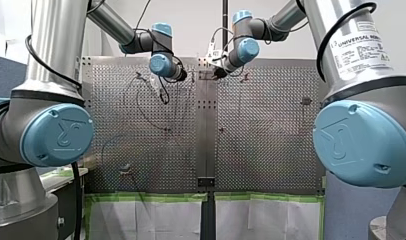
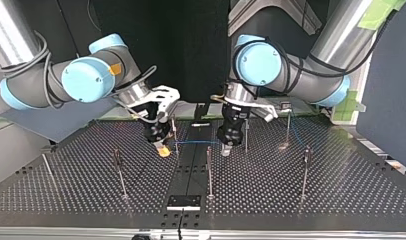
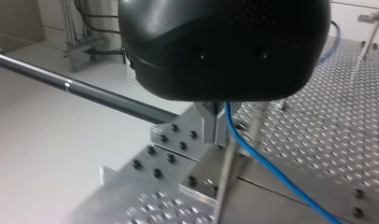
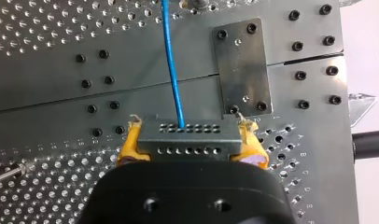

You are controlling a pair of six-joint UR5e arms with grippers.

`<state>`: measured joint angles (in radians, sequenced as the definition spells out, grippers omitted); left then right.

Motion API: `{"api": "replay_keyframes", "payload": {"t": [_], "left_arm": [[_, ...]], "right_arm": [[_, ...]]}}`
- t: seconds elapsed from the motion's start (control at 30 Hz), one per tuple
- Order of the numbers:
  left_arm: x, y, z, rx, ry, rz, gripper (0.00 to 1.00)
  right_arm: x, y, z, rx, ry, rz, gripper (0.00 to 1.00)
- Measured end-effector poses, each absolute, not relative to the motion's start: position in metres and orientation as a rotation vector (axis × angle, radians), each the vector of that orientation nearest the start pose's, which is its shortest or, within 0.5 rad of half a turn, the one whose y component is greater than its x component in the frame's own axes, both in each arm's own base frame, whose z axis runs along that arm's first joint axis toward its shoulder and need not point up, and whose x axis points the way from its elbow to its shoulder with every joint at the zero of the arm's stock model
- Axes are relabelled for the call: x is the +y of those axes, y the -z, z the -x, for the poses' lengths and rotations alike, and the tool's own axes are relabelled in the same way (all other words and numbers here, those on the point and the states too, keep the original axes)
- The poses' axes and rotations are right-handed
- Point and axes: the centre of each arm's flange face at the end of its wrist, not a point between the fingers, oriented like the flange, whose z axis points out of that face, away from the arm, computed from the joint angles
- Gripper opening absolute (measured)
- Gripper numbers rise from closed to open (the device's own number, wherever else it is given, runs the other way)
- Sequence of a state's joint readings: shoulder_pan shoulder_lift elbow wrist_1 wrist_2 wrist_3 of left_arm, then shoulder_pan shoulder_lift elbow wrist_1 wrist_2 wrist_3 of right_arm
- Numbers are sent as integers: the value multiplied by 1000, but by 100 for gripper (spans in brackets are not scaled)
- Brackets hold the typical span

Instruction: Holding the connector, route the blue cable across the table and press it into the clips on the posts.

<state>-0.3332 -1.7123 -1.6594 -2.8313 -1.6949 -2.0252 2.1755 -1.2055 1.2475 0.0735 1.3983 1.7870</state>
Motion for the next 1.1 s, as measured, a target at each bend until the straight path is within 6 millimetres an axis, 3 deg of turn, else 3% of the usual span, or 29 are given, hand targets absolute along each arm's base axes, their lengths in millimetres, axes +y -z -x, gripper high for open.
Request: {"api": "replay_keyframes", "payload": {"t": [0.13, 0.47, 0.77, 1.1], "left_arm": [[-294, -394, -487, 1508, 530, 195, 0], [-284, -406, -504, 1475, 528, 203, 0], [-280, -387, -519, 1512, 522, 197, 0], [-276, -388, -555, 1492, 521, 198, 0]], "right_arm": [[-438, -433, -479, 1305, 2287, 2312, 0], [-452, -419, -478, 1300, 2260, 2320, 0], [-464, -423, -475, 1303, 2286, 2301, 0], [-479, -425, -466, 1311, 2312, 2288, 0]]}}
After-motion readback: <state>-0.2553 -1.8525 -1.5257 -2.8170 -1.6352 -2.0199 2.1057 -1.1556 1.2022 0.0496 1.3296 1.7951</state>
